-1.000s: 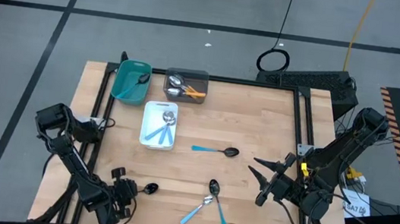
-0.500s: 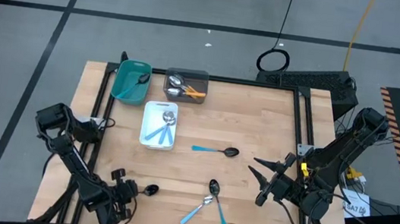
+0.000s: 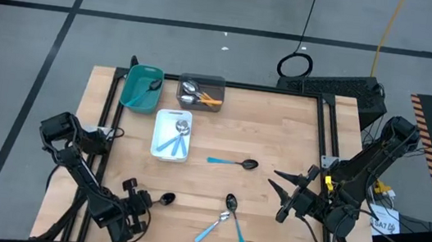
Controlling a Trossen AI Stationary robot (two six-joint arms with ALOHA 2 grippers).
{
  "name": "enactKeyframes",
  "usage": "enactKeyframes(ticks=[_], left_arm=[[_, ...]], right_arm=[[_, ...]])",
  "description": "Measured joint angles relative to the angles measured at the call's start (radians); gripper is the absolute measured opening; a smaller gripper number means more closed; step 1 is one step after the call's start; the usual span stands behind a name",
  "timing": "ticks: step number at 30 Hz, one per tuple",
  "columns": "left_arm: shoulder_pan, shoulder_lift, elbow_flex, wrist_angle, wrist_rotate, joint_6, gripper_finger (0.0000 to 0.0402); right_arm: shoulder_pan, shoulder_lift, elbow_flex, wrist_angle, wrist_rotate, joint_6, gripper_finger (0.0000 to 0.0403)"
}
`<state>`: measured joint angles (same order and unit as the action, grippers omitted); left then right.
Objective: Sort silverware by color (type)
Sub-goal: Put the bottom left blue spoon into the green bin
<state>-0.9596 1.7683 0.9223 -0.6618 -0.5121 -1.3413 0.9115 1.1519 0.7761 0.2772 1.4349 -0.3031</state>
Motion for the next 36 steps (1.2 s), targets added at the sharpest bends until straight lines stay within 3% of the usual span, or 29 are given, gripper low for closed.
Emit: enactKeyframes(ticks=[13, 22, 36], left_arm=[[0.033, 0.0, 0.094, -0.068, -0.112, 0.081, 0.0003], [0.11, -0.002, 0.279, -0.273, -0.203, 0.166, 0.0003], [0.282, -0.003, 0.606, -0.566, -0.303, 0.446, 0.0003]], right_arm=[[0.0, 0.0, 0.0, 0.0, 0.0, 0.0, 0.013], [0.0, 0.0, 0.0, 0.0, 0.0, 0.0, 0.013], [0.0, 0.0, 0.0, 0.0, 0.0, -0.009, 0.013]])
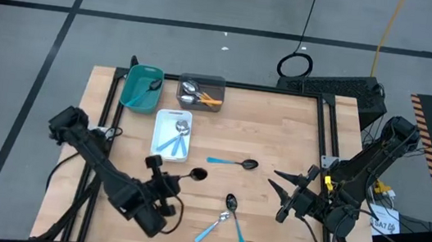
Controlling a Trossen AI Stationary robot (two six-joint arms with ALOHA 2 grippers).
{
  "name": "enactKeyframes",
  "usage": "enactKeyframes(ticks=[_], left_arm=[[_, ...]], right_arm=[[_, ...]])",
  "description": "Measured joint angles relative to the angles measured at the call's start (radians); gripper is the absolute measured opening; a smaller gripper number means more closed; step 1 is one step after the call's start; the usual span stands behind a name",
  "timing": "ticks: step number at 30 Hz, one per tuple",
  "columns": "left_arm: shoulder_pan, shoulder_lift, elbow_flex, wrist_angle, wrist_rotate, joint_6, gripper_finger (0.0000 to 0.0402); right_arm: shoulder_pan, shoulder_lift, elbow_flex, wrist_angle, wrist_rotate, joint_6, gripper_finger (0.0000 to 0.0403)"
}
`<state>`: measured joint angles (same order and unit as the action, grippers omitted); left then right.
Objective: Sort silverware by color (type)
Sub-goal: Put the bottom left blue spoon into the green bin
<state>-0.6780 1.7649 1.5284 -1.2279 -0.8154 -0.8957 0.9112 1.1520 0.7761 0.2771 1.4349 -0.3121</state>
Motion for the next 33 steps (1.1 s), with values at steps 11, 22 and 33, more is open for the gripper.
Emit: enactKeyframes(ticks=[11, 22, 33], left_arm=[[0.147, -0.041, 0.094, -0.066, -0.011, 0.208, 0.0003], [0.309, -0.24, 0.095, -0.061, -0.02, 0.358, 0.0003], [0.504, -0.406, 0.094, -0.064, -0.024, 0.473, 0.0003]], right_arm=[[0.0, 0.0, 0.0, 0.0, 0.0, -0.007, 0.013], [0.0, 0.0, 0.0, 0.0, 0.0, -0.012, 0.013], [0.0, 0.0, 0.0, 0.0, 0.0, -0.011, 0.013]])
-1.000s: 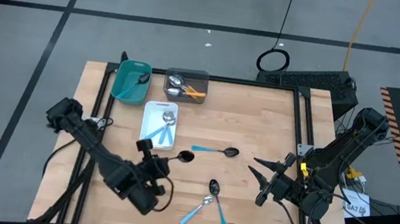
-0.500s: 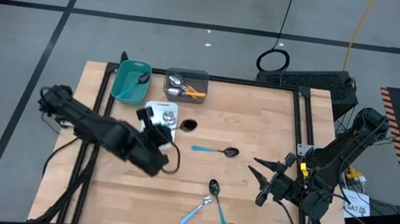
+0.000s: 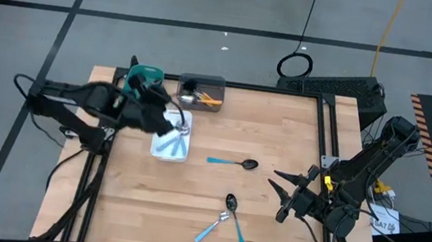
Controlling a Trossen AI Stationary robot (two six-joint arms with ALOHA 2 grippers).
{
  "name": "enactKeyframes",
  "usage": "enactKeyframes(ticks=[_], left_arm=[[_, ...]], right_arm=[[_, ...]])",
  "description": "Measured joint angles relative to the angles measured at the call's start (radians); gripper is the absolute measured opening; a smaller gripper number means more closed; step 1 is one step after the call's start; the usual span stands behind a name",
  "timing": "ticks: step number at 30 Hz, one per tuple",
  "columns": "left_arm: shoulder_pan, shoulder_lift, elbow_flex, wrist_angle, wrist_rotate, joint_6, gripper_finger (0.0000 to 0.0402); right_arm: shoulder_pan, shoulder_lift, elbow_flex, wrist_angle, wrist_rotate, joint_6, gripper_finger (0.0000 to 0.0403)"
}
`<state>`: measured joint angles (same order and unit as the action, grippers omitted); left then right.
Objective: Sort silverware by color (type)
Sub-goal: Put the bottom left blue spoon into the green bin
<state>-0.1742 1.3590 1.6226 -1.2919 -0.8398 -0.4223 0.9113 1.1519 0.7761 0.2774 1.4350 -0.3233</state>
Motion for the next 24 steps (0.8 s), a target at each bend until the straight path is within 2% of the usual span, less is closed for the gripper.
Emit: enactKeyframes(ticks=[6, 11, 18, 24], left_arm=[[0.097, -0.08, -0.049, 0.011, -0.009, 0.03, 0.0003], [0.181, -0.188, -0.191, 0.077, -0.008, 0.034, 0.0003], [0.308, -0.358, -0.399, 0.263, 0.068, 0.102, 0.0003], [0.425, -0.429, -0.523, 0.381, 0.132, 0.17, 0.0003]], right_arm=[[0.0, 0.0, 0.0, 0.0, 0.0, 0.0, 0.013], [0.0, 0.0, 0.0, -0.001, 0.0, 0.0, 0.013], [0.0, 0.0, 0.0, -0.002, 0.0, -0.003, 0.013], [-0.001, 0.0, 0.0, -0.002, 0.0, -0.008, 0.013]])
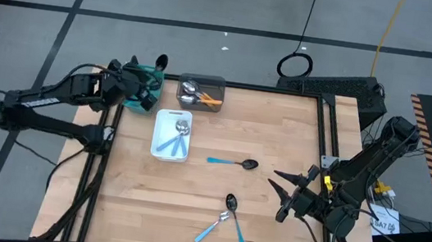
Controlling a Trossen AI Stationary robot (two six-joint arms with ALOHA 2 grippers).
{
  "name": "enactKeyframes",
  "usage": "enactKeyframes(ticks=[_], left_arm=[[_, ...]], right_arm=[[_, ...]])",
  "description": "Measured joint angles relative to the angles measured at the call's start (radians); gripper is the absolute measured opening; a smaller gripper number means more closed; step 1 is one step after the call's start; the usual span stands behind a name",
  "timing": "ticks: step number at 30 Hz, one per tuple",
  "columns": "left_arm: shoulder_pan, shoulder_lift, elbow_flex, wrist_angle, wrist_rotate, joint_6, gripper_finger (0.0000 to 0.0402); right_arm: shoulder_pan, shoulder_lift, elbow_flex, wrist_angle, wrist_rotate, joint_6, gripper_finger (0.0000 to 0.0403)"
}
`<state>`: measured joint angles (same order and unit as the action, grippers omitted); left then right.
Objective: Sort silverware by color (type)
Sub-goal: Put the bottom left blue spoon into the green bin
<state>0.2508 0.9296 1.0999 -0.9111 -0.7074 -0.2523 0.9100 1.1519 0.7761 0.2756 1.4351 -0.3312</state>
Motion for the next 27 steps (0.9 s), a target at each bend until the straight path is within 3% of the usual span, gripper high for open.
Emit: enactKeyframes(ticks=[17, 27], left_arm=[[0.372, -0.012, -0.283, 0.24, 0.226, 0.099, 0.0003], [0.475, -0.006, -0.396, 0.351, 0.278, 0.109, 0.0003]], right_arm=[[0.001, 0.0, 0.0, -0.012, 0.0, 0.003, 0.013], [0.001, 0.0, 0.0, -0.026, 0.0, 0.018, 0.013]])
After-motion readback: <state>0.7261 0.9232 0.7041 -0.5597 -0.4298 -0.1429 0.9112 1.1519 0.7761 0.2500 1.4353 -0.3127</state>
